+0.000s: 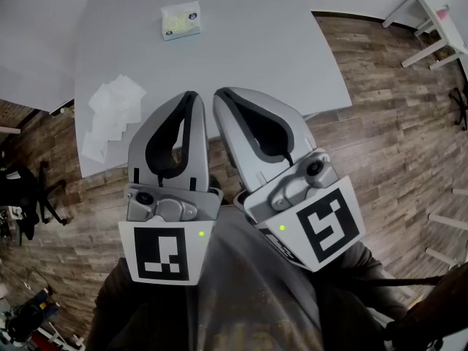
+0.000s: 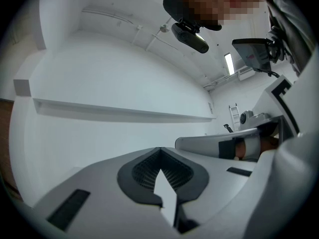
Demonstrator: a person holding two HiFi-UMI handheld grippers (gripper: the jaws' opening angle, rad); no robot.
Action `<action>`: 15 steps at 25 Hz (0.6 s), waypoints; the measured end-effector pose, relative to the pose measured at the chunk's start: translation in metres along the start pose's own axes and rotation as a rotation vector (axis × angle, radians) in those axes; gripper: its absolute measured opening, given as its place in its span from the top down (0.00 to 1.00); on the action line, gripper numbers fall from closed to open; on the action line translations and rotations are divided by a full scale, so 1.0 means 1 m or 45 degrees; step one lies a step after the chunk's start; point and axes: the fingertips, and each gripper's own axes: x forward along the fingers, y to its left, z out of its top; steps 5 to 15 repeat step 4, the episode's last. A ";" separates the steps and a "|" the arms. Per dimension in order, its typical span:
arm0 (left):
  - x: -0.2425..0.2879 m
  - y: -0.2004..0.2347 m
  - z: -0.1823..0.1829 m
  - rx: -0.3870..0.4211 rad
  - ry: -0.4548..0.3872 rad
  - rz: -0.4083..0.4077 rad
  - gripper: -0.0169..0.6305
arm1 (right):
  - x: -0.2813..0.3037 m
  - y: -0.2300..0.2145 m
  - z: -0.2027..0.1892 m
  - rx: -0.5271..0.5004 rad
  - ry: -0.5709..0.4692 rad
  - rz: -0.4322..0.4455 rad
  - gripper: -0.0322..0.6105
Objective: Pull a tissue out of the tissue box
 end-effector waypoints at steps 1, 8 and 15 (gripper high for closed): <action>0.000 0.000 0.000 -0.002 0.000 0.000 0.98 | 0.000 0.000 0.000 0.001 0.000 -0.001 0.95; 0.000 -0.001 -0.002 -0.007 0.003 -0.002 0.98 | -0.002 -0.001 -0.002 0.003 0.003 -0.008 0.95; 0.000 -0.001 -0.002 -0.007 0.003 -0.002 0.98 | -0.002 -0.001 -0.002 0.003 0.003 -0.008 0.95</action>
